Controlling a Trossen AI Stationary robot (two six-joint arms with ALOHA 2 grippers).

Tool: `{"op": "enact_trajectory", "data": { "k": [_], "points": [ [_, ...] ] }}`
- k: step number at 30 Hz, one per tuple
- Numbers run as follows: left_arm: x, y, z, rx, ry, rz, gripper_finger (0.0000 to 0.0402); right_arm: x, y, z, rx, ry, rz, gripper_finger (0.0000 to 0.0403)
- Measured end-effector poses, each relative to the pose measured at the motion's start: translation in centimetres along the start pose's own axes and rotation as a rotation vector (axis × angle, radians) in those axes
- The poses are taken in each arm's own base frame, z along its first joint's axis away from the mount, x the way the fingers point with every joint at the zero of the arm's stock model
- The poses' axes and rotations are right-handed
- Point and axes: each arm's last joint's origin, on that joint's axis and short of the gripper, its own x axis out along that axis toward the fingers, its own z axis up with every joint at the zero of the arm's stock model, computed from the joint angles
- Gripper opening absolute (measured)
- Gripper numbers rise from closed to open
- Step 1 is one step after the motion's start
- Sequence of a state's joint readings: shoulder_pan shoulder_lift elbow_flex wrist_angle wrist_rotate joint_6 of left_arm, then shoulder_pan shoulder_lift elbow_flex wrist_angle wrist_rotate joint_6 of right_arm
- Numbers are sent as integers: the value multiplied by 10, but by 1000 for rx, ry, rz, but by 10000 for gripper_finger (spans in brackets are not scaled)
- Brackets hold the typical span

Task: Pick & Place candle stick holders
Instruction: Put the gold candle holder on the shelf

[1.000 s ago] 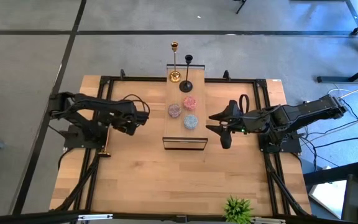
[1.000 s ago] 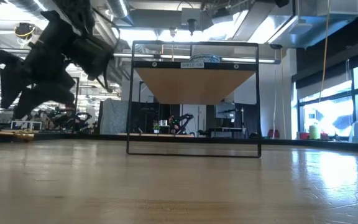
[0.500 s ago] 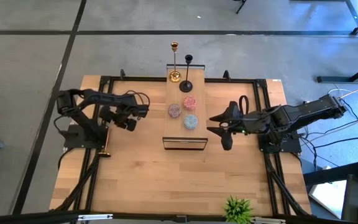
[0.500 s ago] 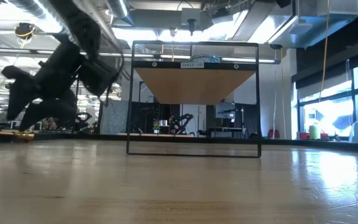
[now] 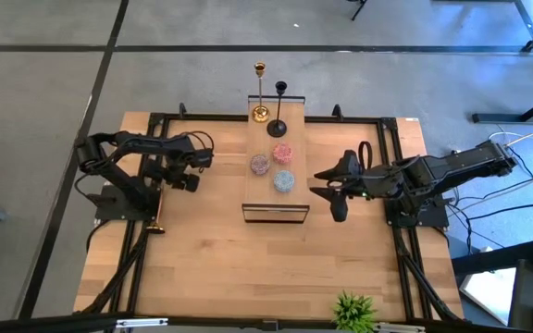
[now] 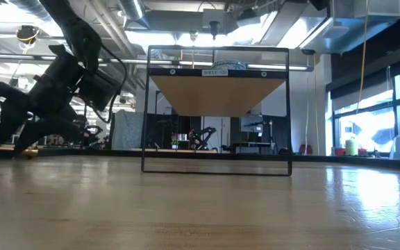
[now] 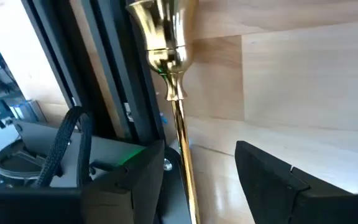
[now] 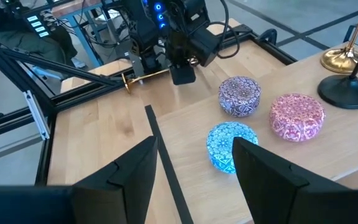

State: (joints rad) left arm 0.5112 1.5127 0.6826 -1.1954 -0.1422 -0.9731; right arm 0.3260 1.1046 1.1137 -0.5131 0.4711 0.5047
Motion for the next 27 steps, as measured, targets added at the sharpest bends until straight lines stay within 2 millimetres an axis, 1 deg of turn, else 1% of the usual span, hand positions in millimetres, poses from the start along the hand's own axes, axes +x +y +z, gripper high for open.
{"op": "enact_trajectory", "data": {
  "k": [3,9,14,16,18,20,22,25,26,27],
  "points": [
    [5,3,4,-21,22,-9,194,0,0,0,-3,-2,-4,213],
    [16,5,8,-23,82,-98,194,0,0,0,2,-1,-8,213],
    [17,4,8,-9,83,-107,192,0,0,0,7,1,-9,213],
    [17,4,8,-9,87,-112,183,0,0,0,9,-1,-8,213],
    [17,4,7,-6,98,-123,165,0,0,0,11,-4,-6,213],
    [17,3,7,2,112,-135,138,0,0,0,11,-4,-6,213],
    [17,3,7,8,121,-148,102,0,0,0,12,-5,-5,213],
    [17,2,7,16,134,-167,36,0,0,1,14,-9,-3,213],
    [17,2,7,14,136,-173,20,0,0,1,14,-9,-3,213],
    [16,2,6,19,135,-179,15,0,0,1,16,-9,-3,213]
  ]
}}
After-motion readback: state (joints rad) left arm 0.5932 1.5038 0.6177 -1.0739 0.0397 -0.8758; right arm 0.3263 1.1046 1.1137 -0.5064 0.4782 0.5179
